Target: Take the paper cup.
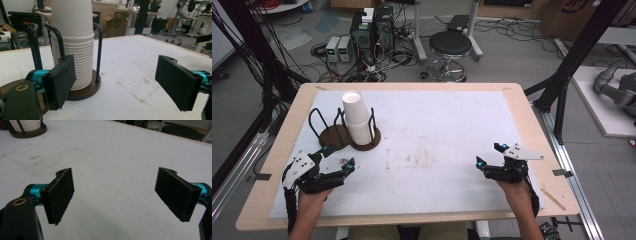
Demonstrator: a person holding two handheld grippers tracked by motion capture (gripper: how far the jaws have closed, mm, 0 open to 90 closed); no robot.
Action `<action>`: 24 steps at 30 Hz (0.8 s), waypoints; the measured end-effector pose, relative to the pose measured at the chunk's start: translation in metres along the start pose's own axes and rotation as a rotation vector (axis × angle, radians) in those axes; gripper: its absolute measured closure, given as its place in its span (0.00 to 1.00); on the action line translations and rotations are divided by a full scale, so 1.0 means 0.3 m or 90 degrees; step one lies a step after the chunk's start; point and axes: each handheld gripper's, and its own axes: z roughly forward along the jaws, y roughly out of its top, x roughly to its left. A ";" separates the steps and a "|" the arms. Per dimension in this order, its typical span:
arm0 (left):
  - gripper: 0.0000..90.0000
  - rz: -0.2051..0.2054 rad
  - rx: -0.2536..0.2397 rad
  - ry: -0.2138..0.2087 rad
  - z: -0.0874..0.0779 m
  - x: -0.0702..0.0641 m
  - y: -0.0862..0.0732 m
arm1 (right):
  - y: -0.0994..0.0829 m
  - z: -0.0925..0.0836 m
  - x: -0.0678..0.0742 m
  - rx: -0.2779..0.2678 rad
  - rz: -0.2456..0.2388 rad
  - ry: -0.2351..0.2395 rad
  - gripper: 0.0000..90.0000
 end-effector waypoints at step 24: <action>0.19 -0.014 -0.019 0.011 0.002 0.011 0.062 | -0.011 -0.008 0.000 0.016 0.010 0.023 0.18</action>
